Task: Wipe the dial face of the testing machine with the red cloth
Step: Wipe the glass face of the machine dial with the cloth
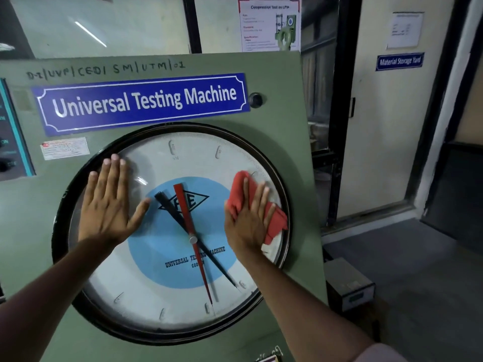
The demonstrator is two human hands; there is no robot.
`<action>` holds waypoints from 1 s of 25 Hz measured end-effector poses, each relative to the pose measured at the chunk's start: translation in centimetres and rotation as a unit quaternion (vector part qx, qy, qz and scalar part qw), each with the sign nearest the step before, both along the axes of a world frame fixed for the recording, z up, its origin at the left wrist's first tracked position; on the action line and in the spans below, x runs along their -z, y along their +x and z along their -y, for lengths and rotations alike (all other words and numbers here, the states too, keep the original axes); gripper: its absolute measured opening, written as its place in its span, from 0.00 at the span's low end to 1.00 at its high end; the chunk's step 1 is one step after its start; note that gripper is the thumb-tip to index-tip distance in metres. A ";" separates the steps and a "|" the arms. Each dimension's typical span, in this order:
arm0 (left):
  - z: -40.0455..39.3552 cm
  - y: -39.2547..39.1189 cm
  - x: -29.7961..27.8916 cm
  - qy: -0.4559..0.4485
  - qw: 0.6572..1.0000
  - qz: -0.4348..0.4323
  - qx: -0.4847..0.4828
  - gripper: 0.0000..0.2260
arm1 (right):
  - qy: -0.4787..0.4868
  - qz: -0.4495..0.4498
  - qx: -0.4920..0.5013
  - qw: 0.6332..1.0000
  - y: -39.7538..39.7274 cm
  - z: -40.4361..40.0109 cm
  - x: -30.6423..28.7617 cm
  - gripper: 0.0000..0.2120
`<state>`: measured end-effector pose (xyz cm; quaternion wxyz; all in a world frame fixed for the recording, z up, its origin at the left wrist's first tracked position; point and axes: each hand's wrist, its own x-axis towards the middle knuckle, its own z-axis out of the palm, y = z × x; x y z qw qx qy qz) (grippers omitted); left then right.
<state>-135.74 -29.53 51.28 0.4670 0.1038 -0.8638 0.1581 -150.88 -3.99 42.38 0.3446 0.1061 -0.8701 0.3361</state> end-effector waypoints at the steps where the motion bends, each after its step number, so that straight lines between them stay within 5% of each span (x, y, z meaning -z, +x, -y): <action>1: 0.1 -0.1 0.1 -0.003 1.000 -0.004 0.002 0.42 | -0.012 -0.001 0.003 1.000 -0.6 0.5 -2.1 0.40; 8: 0.5 -0.3 0.0 -0.016 1.000 -0.016 -0.001 0.42 | 0.009 0.013 -0.029 0.999 1.6 -0.2 1.4 0.40; 14: 0.9 0.1 -0.1 -0.019 1.000 -0.009 -0.019 0.42 | -0.073 0.024 -0.062 0.995 1.5 4.0 -8.5 0.46; 19: 1.3 1.7 1.6 0.014 0.998 -0.046 -0.039 0.41 | 0.042 -0.116 -0.128 0.984 3.1 8.9 -11.8 0.48; 25: 1.0 2.6 3.0 0.049 0.996 -0.050 -0.062 0.41 | 0.209 -0.242 -0.173 0.932 2.8 7.9 -7.8 0.45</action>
